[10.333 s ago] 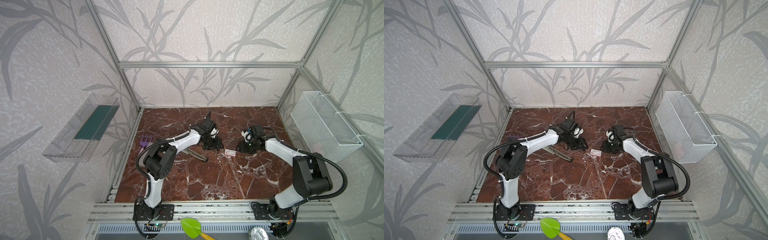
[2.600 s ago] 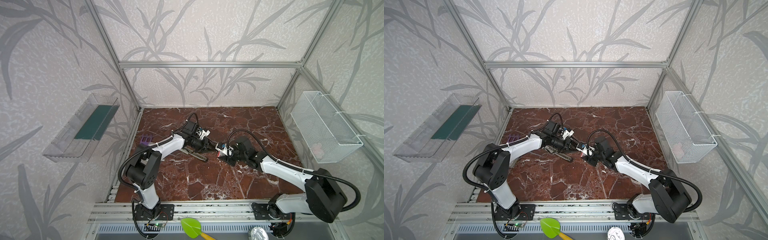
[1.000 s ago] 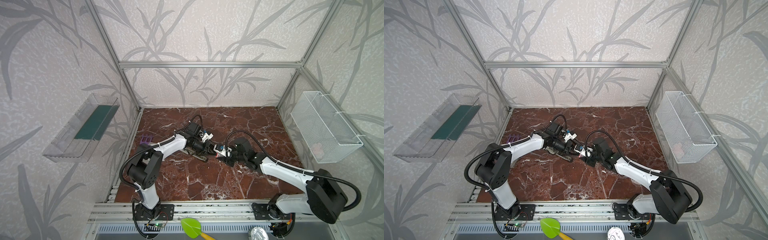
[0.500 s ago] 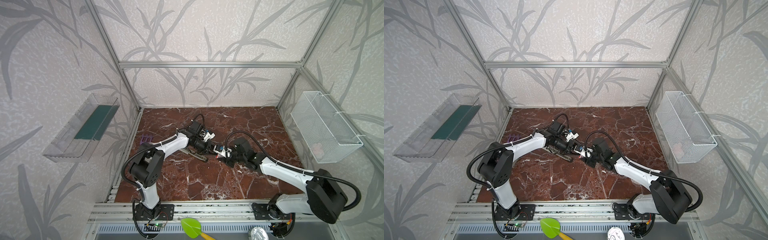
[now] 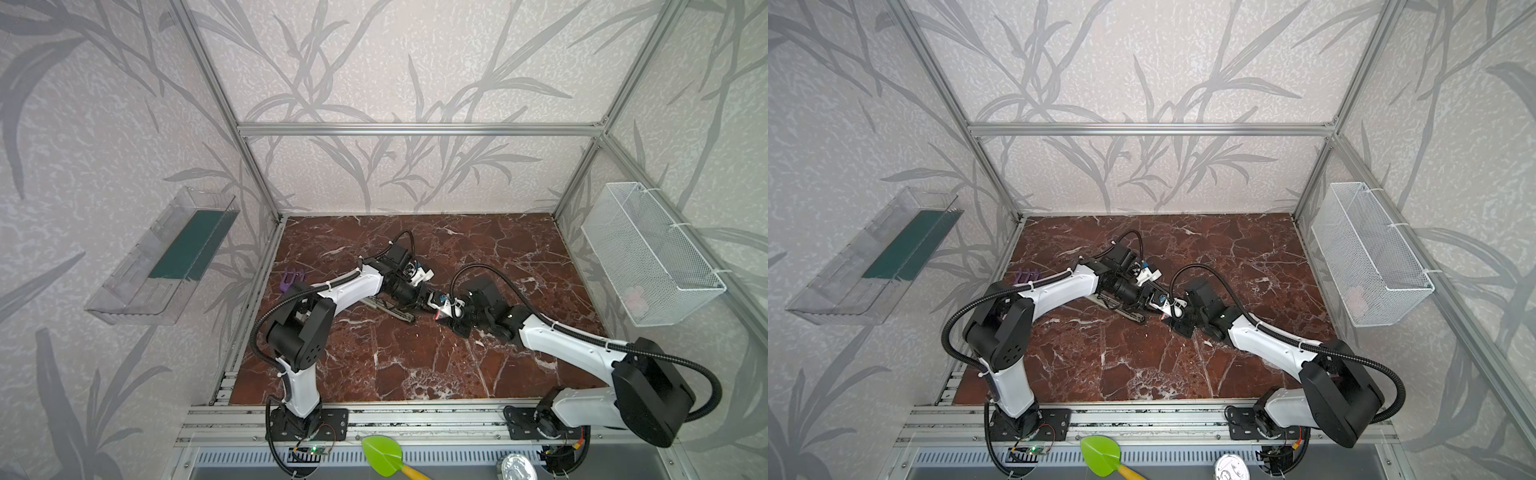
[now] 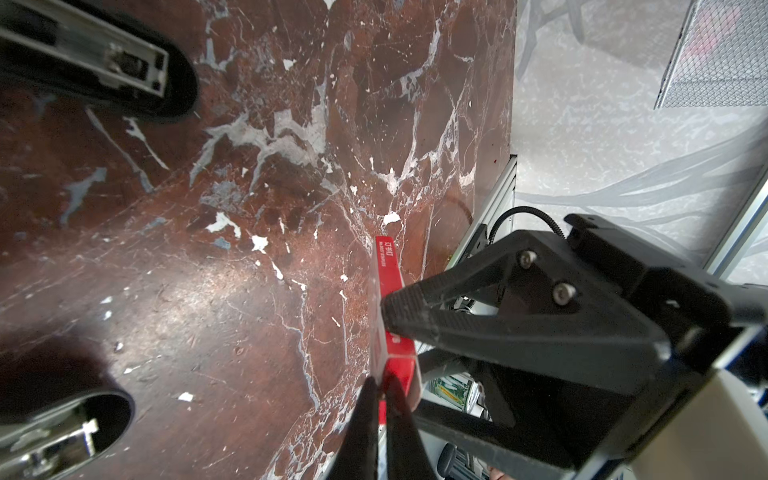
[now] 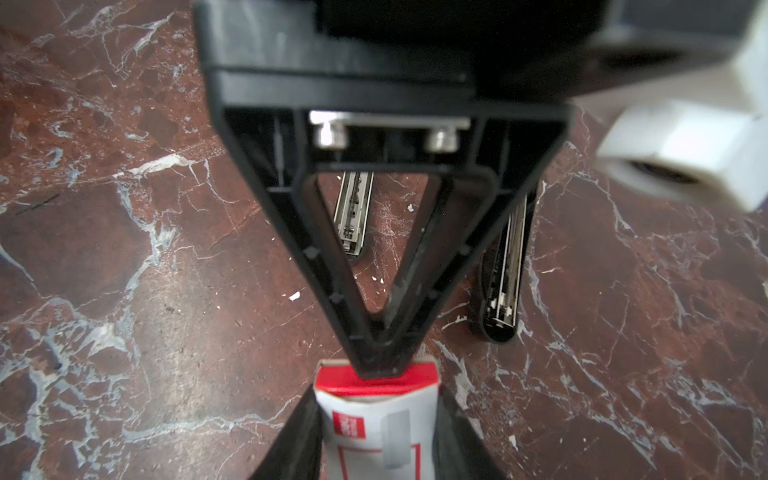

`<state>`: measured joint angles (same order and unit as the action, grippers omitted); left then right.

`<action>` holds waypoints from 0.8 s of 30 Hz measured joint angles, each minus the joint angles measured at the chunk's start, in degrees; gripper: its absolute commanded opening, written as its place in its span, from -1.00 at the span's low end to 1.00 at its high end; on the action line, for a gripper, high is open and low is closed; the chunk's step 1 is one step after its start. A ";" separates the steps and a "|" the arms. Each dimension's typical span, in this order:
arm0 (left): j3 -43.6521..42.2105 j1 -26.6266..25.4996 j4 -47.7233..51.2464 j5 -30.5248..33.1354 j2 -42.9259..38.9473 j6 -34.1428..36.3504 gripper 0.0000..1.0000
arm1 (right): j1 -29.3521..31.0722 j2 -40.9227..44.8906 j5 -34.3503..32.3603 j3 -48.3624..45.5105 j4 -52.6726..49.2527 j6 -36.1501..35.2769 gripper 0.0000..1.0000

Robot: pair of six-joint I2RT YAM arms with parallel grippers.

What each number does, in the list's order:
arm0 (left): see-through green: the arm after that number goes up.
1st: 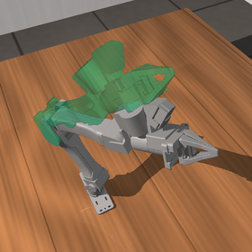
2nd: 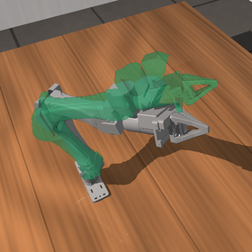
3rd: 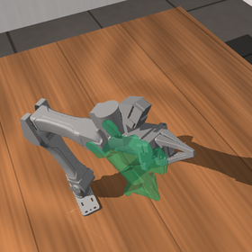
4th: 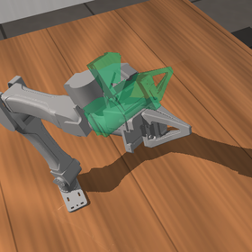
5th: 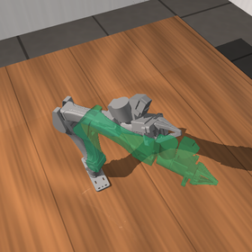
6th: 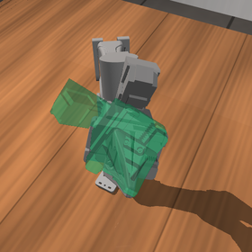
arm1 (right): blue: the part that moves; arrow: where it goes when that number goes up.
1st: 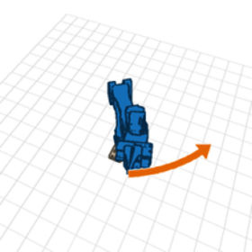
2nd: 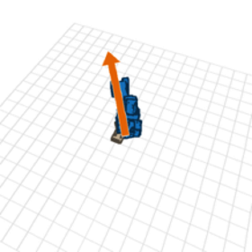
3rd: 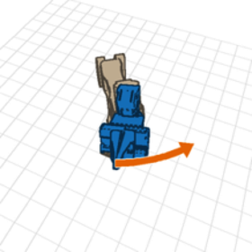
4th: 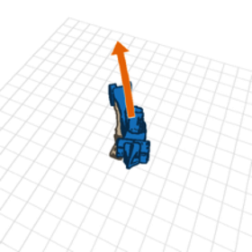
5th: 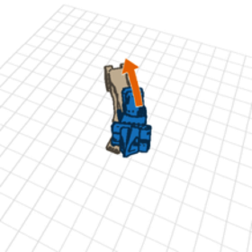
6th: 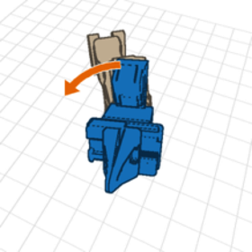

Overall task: Load the staples into the stapler
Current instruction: 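Grip the staple box's end with the left gripper while the right holds it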

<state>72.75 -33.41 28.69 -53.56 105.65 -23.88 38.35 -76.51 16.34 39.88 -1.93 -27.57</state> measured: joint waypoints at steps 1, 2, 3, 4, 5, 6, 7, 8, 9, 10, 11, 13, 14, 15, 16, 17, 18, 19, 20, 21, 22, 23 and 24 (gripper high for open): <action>0.00 -0.07 0.07 0.11 0.00 -0.02 -0.71 | 0.07 0.00 -0.07 0.00 -0.07 0.07 -0.20; 0.00 -0.11 0.09 0.17 0.00 0.02 -0.69 | 0.13 0.00 -0.17 0.00 -0.07 0.11 -0.20; 0.00 -0.13 0.11 0.28 0.00 0.02 -0.65 | 0.17 0.00 -0.39 0.00 -0.09 0.11 -0.21; 0.02 -0.17 0.13 0.50 0.00 0.02 -0.61 | 0.26 0.00 -0.61 0.00 -0.07 0.13 -0.21; 0.02 -0.17 0.15 0.68 0.00 0.07 -0.58 | 0.33 0.00 -0.79 0.00 -0.07 0.15 -0.22; 0.02 -0.20 0.15 0.90 0.00 0.00 -0.57 | 0.39 0.00 -0.92 0.00 -0.07 0.20 -0.21; 0.02 -0.20 0.20 1.05 0.00 -0.09 -0.57 | 0.39 0.00 -0.96 0.00 -0.07 0.31 -0.22; 0.02 -0.22 0.17 1.11 0.00 -0.09 -0.60 | 0.42 0.02 -1.05 0.00 -0.04 0.35 -0.22; 0.02 -0.26 0.17 1.20 0.00 -0.09 -0.63 | 0.46 0.02 -1.18 0.00 -0.04 0.44 -0.22; 0.02 -0.33 0.11 1.20 0.00 -0.07 -0.67 | 0.48 0.04 -1.29 -0.04 -0.04 0.55 -0.22; 0.02 -0.42 0.04 1.18 0.00 -0.09 -0.71 | 0.50 0.09 -1.31 -0.13 -0.02 0.61 -0.23; 0.04 -0.74 0.02 1.20 0.00 -0.09 -0.75 | 0.61 0.15 -1.36 -0.37 0.04 0.85 -0.23; 0.07 -0.87 0.02 1.22 0.00 -0.09 -0.77 | 0.63 0.24 -1.36 -0.52 0.02 0.96 -0.23; 0.07 -1.03 0.04 1.25 0.02 -0.09 -0.77 | 0.68 0.37 -1.36 -0.61 -0.02 1.05 -0.24; 0.11 -1.14 0.04 1.29 0.07 -0.09 -0.77 | 0.68 0.48 -1.38 -0.68 -0.07 1.16 -0.24; 0.28 -1.18 0.11 1.31 0.15 -0.07 -0.77 | 0.68 0.52 -1.42 -0.74 -0.07 1.20 -0.24; 0.35 -1.25 0.07 1.33 0.24 -0.07 -0.77 | 0.68 0.59 -1.55 -0.76 -0.09 1.25 -0.24; 0.37 -1.33 0.04 1.42 0.28 -0.07 -0.77 | 0.68 0.61 -1.68 -0.79 -0.09 1.31 -0.24; 0.37 -1.38 0.04 1.51 0.31 -0.07 -0.77 | 0.68 0.61 -1.73 -0.85 -0.09 1.38 -0.24; 0.37 -1.42 0.02 1.53 0.33 -0.07 -0.77 | 0.68 0.59 -1.75 -0.85 -0.11 1.42 -0.24; 0.39 -1.46 0.02 1.53 0.44 -0.07 -0.76 | 0.68 0.61 -1.77 -0.90 -0.11 1.44 -0.24; 0.39 -1.49 0.00 1.53 0.50 -0.07 -0.76 | 0.68 0.61 -1.79 -0.96 -0.11 1.49 -0.24; 0.39 -1.55 0.00 1.53 0.63 -0.07 -0.77 | 0.68 0.61 -1.79 -1.07 -0.11 1.57 -0.24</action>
<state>73.14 -34.96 28.69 -52.03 106.28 -23.94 39.03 -75.90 14.55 38.81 -2.04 -26.00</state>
